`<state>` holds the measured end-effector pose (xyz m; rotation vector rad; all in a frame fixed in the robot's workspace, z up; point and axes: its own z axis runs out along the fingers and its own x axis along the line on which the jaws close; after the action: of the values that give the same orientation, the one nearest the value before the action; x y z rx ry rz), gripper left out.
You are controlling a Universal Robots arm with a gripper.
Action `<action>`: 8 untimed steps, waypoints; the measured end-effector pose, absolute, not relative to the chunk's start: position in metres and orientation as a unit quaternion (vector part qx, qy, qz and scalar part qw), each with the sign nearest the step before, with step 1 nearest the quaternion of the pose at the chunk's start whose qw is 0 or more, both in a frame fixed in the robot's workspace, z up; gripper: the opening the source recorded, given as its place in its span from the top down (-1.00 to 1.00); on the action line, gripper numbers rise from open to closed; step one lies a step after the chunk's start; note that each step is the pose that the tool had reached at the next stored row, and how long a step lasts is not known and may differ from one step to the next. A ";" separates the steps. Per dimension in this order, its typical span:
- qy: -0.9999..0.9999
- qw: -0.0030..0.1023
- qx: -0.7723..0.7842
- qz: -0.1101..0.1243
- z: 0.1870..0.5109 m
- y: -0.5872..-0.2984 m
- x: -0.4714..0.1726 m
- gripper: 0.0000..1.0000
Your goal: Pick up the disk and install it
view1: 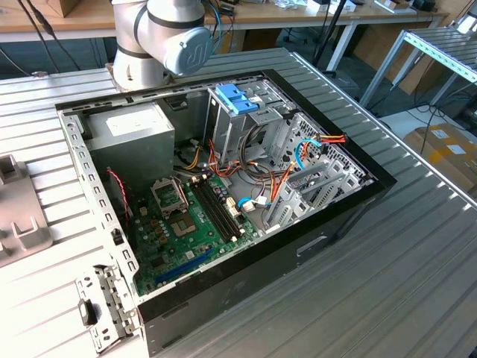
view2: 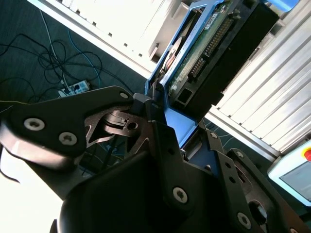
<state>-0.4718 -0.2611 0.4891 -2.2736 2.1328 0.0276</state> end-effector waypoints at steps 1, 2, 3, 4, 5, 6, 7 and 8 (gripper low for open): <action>0.684 0.012 -0.729 0.009 0.489 -0.261 -0.471 0.25; 0.684 0.012 -0.729 0.009 0.489 -0.261 -0.470 0.25; 0.684 0.012 -0.729 0.009 0.489 -0.261 -0.469 0.25; 0.684 0.012 -0.729 0.009 0.489 -0.261 -0.468 0.25; 0.684 0.012 -0.729 0.009 0.489 -0.261 -0.467 0.25; 0.684 0.012 -0.729 0.009 0.489 -0.261 -0.466 0.25; 0.684 0.012 -0.729 0.009 0.489 -0.261 -0.465 0.25; 0.684 0.012 -0.729 0.009 0.489 -0.261 -0.463 0.25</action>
<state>-0.4632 -0.2611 0.4890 -2.2737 2.1328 0.0275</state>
